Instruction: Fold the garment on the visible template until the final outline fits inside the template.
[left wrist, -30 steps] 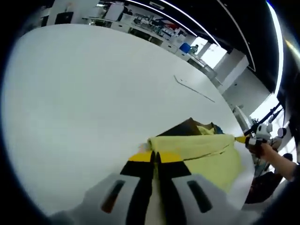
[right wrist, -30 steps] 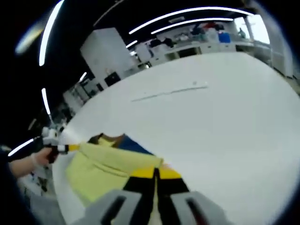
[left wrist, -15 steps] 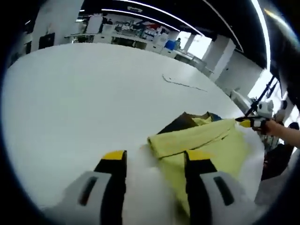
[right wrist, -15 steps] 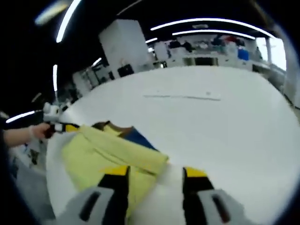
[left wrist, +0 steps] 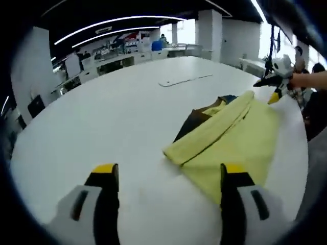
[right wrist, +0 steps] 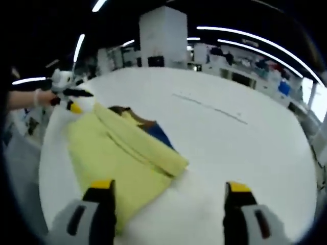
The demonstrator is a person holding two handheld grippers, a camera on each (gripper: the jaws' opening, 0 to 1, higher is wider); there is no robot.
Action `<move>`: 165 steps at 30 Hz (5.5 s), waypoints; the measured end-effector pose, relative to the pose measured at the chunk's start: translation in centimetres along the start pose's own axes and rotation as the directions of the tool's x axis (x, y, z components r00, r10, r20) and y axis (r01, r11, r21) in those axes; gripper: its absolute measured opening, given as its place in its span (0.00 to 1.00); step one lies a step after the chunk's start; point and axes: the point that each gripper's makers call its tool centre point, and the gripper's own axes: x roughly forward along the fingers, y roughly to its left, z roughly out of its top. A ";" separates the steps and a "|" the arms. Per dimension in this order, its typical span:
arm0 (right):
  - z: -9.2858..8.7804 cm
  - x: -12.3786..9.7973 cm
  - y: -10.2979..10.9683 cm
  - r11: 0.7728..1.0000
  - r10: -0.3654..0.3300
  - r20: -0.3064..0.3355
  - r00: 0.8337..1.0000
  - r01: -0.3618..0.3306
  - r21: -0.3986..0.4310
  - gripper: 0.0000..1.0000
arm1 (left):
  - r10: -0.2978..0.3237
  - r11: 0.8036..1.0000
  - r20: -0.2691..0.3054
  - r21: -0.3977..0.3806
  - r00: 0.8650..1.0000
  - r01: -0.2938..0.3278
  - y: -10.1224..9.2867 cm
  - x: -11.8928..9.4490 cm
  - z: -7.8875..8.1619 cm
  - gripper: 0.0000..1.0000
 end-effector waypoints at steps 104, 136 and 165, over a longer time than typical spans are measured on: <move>4.4 6.1 -4.3 0.940 -0.142 -0.047 0.989 0.120 -0.320 0.07 | 0.104 0.966 -0.253 0.255 0.962 -0.037 2.2 6.7 0.9 0.11; 3.0 -1.0 2.4 0.999 0.038 0.118 0.992 -0.036 -0.022 1.00 | -0.158 0.984 0.095 -0.073 0.983 0.165 -3.8 -2.2 1.1 0.99; -1.8 -6.5 3.4 0.997 -0.025 0.113 0.993 0.017 0.072 0.99 | -0.292 0.938 0.170 -0.140 0.941 0.316 -8.9 -8.6 -2.4 0.88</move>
